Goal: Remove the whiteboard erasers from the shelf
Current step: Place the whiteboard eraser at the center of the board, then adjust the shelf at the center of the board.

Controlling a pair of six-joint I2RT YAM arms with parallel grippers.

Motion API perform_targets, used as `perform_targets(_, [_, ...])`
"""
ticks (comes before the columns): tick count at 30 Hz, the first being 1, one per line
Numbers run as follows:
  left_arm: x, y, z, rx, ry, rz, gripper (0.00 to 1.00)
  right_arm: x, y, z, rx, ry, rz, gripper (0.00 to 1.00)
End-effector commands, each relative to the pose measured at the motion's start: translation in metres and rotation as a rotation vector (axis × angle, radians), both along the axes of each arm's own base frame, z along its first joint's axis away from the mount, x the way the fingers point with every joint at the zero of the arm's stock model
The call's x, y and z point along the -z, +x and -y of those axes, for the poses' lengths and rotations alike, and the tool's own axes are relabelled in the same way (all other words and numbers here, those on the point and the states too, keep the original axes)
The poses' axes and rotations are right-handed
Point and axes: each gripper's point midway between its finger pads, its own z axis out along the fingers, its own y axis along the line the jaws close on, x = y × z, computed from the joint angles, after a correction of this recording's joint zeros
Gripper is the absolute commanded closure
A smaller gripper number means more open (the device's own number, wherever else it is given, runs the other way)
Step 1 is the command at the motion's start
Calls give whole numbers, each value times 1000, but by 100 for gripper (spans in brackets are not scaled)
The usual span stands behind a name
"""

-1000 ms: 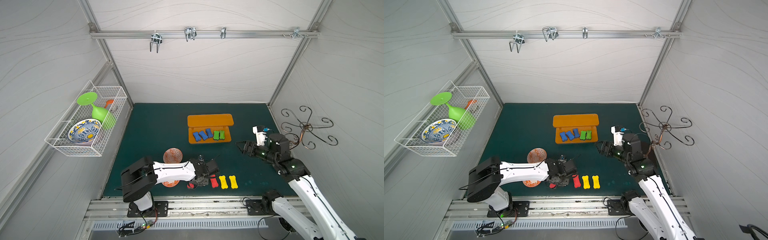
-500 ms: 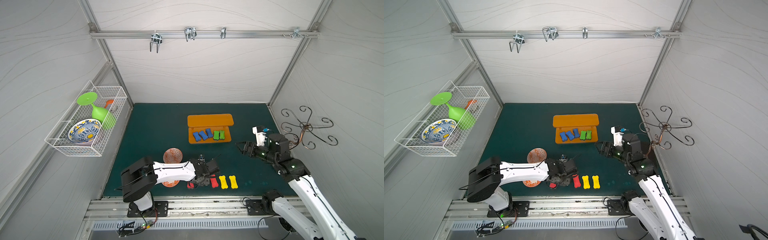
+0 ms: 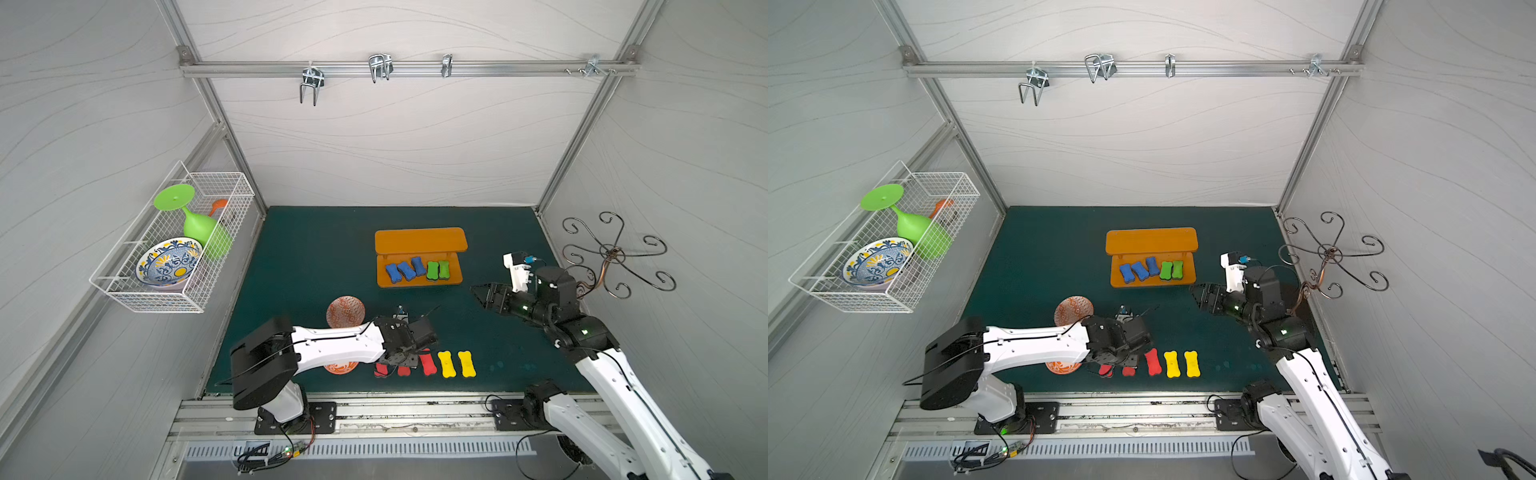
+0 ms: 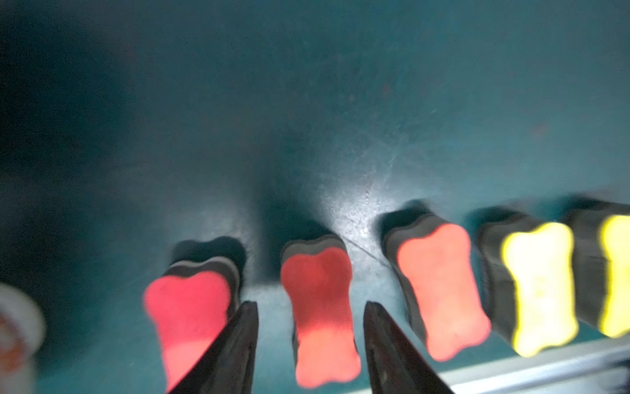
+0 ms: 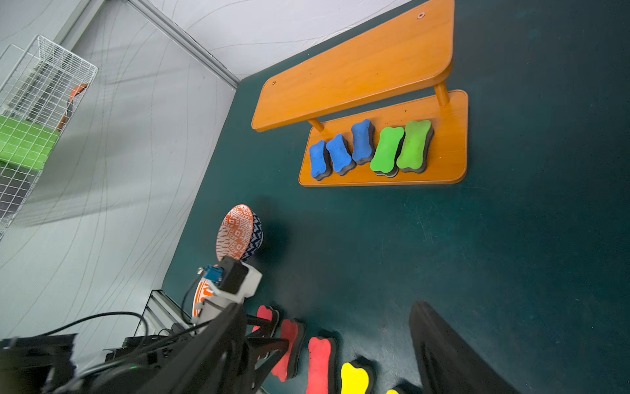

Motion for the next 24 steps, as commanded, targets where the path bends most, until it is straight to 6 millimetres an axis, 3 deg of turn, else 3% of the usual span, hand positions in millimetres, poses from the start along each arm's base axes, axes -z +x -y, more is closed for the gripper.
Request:
perform_targets(1, [-75,38,12,-10,-129,135,47,2,3,-5,-24,-16,-9,19])
perform_targets(4, [-124,75,9,-22,-234,172,47,-1,16,-8,-20,-25,-20,19])
perform_targets(7, [-162,113,-13,-54,-312,190,45,-3,38,-13,-10,-23,-41,19])
perform_targets(10, [-182,149,-46,-106,-380,227,29,-2,68,-18,9,-21,-76,19])
perform_targets(14, [-175,194,-80,-186,-422,212,20,7,115,-7,91,-58,-114,20])
perform_targets(19, [-142,224,-64,-150,-443,116,18,17,163,11,182,-102,-121,26])
perform_targets(24, [-118,248,-58,-144,-437,82,19,32,199,14,204,-131,-164,27])
